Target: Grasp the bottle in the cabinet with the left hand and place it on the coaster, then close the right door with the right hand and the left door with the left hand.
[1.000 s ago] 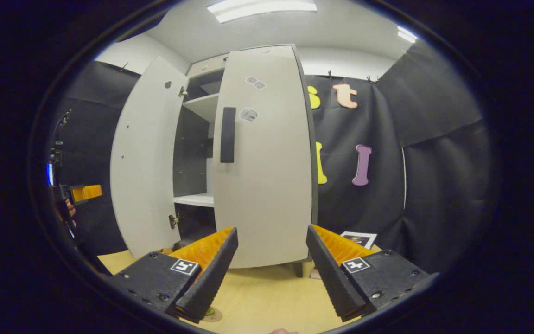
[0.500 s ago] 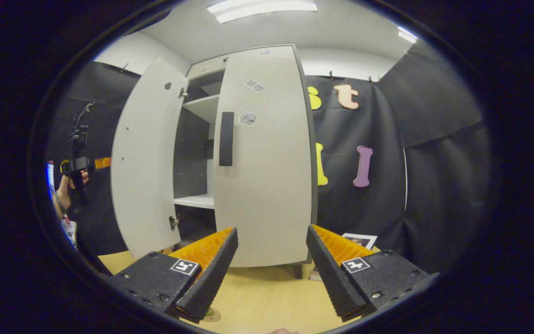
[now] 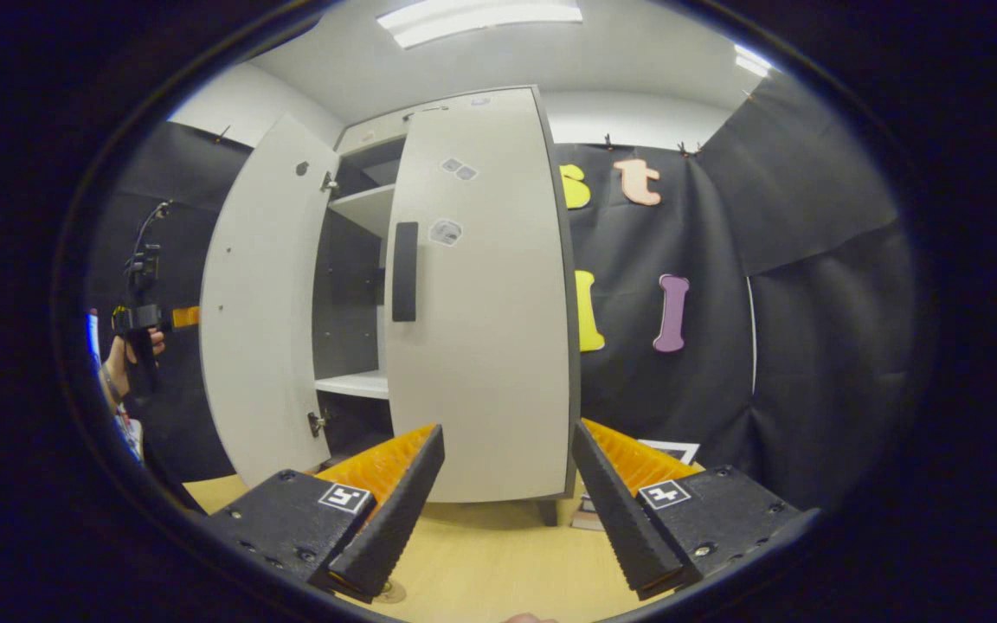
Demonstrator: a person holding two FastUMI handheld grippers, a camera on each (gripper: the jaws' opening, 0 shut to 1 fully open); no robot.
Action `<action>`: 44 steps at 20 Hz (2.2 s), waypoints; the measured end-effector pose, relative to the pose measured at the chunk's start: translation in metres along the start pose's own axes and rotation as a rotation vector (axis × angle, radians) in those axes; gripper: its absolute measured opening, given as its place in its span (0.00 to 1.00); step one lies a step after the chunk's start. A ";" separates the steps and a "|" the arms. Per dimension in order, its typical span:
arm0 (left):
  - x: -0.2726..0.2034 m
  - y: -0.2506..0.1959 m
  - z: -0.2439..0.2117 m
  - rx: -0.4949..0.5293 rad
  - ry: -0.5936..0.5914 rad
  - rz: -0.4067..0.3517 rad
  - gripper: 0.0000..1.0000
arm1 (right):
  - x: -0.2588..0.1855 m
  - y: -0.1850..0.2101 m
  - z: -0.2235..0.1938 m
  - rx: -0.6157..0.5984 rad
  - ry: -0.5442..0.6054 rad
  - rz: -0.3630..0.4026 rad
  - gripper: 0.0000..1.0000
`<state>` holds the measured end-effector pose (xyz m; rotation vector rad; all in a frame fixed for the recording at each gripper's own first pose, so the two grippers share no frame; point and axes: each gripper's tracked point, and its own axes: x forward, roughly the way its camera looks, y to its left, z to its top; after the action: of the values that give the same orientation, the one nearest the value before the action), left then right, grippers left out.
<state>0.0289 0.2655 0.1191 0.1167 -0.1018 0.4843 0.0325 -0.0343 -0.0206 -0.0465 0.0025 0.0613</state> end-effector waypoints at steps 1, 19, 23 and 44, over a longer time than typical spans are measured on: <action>-0.001 -0.007 0.001 0.001 -0.004 -0.018 0.93 | 0.000 -0.001 0.002 -0.008 -0.005 -0.003 0.98; -0.020 -0.142 0.002 -0.116 -0.018 -0.365 0.95 | -0.014 -0.034 0.017 -0.021 -0.033 -0.131 0.98; -0.037 -0.141 0.002 -0.116 -0.029 -0.353 0.95 | -0.007 -0.025 0.014 0.007 -0.021 -0.101 0.94; -0.140 -0.155 -0.099 -0.124 0.073 -0.219 0.95 | 0.003 0.006 0.002 0.042 0.049 -0.034 0.98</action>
<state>-0.0147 0.0787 -0.0100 -0.0118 -0.0462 0.2624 0.0356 -0.0284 -0.0187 -0.0057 0.0515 0.0264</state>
